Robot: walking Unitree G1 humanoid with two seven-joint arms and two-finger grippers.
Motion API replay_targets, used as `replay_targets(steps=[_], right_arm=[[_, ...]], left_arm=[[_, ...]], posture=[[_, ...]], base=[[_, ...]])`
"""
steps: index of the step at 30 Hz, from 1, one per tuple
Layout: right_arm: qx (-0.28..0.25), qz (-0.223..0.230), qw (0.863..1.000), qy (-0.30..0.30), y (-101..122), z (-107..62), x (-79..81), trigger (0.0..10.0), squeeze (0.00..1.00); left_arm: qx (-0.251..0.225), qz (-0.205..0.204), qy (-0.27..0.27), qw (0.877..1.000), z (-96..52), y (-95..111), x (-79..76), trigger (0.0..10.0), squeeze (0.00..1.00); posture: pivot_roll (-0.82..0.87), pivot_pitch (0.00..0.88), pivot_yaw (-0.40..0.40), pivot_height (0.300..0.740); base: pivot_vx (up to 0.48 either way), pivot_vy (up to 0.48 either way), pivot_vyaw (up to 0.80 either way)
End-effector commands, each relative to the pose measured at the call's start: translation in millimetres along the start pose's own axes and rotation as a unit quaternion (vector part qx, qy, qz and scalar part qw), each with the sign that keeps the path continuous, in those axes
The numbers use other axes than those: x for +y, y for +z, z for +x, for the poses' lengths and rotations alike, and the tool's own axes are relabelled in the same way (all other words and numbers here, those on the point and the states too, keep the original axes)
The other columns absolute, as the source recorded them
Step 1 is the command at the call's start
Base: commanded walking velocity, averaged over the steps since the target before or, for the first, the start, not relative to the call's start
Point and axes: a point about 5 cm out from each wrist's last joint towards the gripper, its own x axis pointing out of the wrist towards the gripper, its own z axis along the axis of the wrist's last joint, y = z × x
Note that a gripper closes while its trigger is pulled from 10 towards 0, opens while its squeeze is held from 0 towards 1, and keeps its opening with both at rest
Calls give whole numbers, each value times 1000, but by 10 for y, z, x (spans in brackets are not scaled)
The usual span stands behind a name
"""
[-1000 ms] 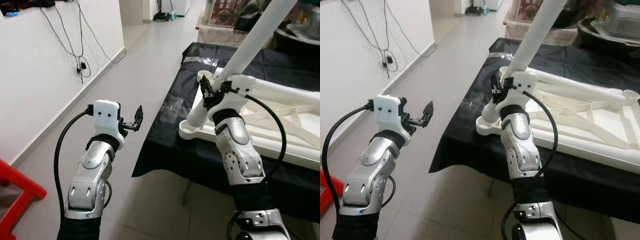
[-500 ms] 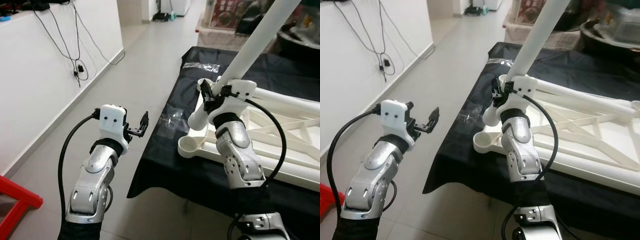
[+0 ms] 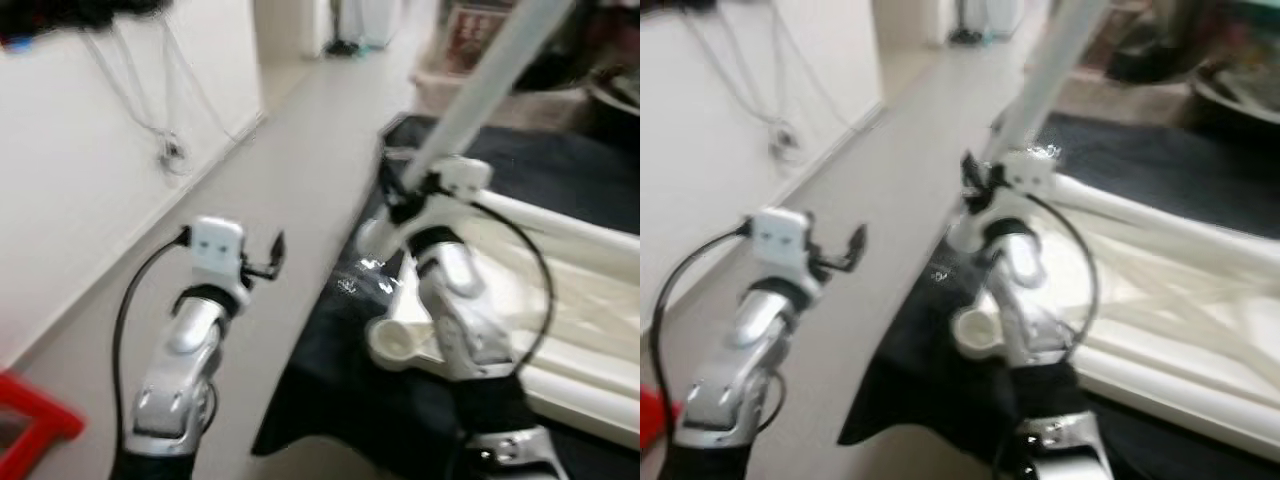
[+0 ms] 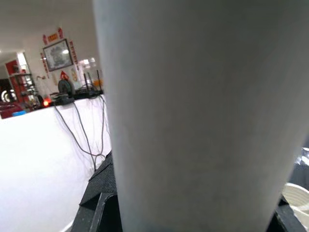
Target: Building children table
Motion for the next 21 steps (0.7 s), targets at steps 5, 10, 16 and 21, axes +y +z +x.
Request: replay_targets(steps=[5,10,16,21], right_arm=[[-13,-3,1000,-14,50,-4,-89,10000,0],[-12,1,999,37,115,100,-178,10000,0],[1,-3,992,125,184,218,-253,10000,0],[42,15,976,215,215,329,-401,10000,0]], left_arm=[[2,-2,-6,1000,-4,-12,-24,10000,0],[-2,-9,-15,1000,-36,-9,-50,10000,0],[-7,-18,-22,1000,-67,14,-58,10000,0],[-10,-44,-53,998,-131,44,-150,10000,0]], posture=[[75,117,-1,740],[80,121,-1,740],[86,129,-6,740],[87,166,-11,740]], base=[[0,0,0],[0,0,0],[0,0,0],[0,0,0]])
